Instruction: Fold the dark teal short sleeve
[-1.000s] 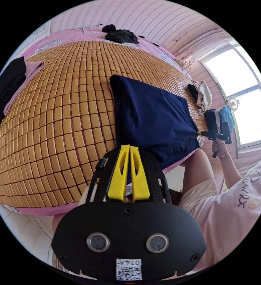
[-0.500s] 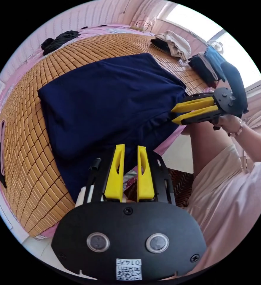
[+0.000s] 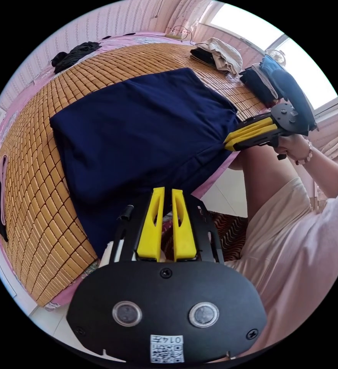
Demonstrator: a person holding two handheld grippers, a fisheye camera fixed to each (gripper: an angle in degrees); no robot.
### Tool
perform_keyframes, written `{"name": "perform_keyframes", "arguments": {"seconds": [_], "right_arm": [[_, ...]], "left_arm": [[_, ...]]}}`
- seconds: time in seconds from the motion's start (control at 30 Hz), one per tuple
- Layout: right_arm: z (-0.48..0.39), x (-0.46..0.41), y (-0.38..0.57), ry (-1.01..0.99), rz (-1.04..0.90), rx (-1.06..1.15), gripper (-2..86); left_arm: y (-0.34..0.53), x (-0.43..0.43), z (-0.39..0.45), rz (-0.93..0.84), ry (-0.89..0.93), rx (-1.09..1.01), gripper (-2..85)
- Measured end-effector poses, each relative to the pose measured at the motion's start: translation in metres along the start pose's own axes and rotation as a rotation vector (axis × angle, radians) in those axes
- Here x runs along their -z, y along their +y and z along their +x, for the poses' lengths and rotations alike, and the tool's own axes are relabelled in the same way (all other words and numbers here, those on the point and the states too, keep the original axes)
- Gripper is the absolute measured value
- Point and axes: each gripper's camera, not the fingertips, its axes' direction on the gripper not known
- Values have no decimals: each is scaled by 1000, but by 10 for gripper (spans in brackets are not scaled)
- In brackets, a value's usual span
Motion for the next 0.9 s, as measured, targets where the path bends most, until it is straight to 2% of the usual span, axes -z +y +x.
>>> {"name": "perform_keyframes", "arguments": {"seconds": [0.13, 0.2, 0.33, 0.43, 0.5, 0.53, 0.6, 0.7, 0.83, 0.9], "right_arm": [[8, 13, -11, -26, 17, 52, 1], [14, 23, -41, 3, 98, 84, -1], [19, 20, -114, 80, 131, 137, -3], [25, 4, -166, 164, 88, 149, -4], [29, -21, -192, 213, -59, 181, -4], [29, -18, -195, 207, -30, 201, -4], [33, -15, -212, 186, -148, 205, -4], [42, -4, -229, 210, -108, 162, -4], [53, -6, -247, 193, -234, 162, -4], [61, 3, -252, 268, -179, 150, -4]], "left_arm": [[3, 13, 7, 101, 28, -71, 42], [-5, 9, 13, 160, 51, -102, 38], [-35, -31, 27, 200, 55, -133, 31], [-45, -57, 34, 167, 29, -153, 11], [-47, -75, 36, 108, 9, -169, -3], [-45, -83, 37, 115, 18, -178, -6], [-43, -89, 36, 127, 21, -182, -8], [-42, -98, 33, 136, 33, -178, -9], [-39, -111, 29, 152, 50, -173, -9], [-38, -116, 27, 157, 57, -170, -9]]}}
